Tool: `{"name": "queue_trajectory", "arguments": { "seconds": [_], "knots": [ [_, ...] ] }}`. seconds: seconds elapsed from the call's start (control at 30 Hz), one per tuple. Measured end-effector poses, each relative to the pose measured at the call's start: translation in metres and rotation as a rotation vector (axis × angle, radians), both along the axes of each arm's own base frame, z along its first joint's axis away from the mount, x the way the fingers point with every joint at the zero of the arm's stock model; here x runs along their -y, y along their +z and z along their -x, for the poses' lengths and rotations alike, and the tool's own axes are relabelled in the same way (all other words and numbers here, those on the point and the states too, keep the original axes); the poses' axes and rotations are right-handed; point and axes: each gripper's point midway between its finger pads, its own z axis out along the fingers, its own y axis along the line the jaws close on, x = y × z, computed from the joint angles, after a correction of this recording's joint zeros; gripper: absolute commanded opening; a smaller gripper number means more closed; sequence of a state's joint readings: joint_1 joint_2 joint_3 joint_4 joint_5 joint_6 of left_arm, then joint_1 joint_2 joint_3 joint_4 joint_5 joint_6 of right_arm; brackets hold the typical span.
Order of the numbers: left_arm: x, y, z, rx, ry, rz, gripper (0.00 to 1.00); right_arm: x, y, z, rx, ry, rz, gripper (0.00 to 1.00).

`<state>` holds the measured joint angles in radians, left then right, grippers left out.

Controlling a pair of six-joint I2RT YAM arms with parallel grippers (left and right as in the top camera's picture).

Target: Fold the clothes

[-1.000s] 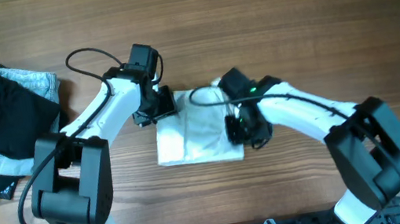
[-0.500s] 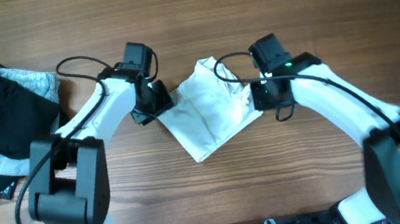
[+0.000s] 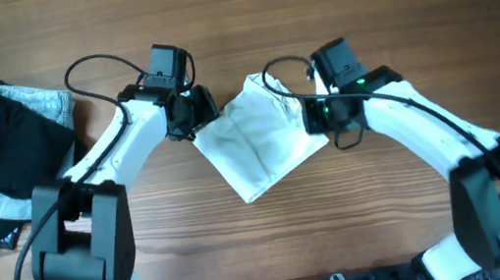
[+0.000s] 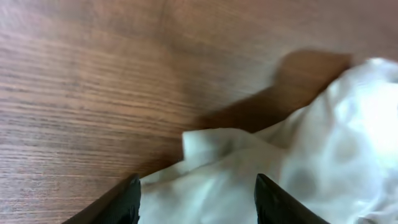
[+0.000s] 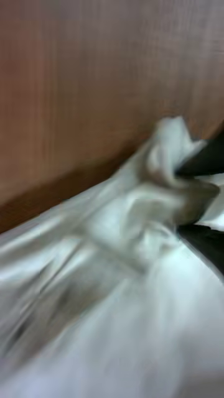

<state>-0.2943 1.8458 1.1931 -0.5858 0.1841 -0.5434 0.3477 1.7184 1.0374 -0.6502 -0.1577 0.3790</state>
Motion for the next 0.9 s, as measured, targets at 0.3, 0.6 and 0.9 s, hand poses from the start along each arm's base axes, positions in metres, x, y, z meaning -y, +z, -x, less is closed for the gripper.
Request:
{"name": "queue_trajectory", "arguments": {
  "seconds": [0.3, 0.6, 0.9],
  "knots": [
    [-0.005, -0.024, 0.033, -0.159, -0.019, -0.051, 0.58, 0.044, -0.019, 0.029, -0.131, -0.151, 0.221, 0.16],
    [-0.014, -0.027, 0.06, -0.27, -0.029, -0.087, 0.55, 0.055, -0.018, 0.013, -0.07, -0.141, 0.241, 0.18],
    [-0.007, 0.02, 0.01, 0.018, -0.038, -0.033, 0.59, 0.015, 0.045, -0.006, 0.085, -0.07, -0.006, 0.21]
  ]
}}
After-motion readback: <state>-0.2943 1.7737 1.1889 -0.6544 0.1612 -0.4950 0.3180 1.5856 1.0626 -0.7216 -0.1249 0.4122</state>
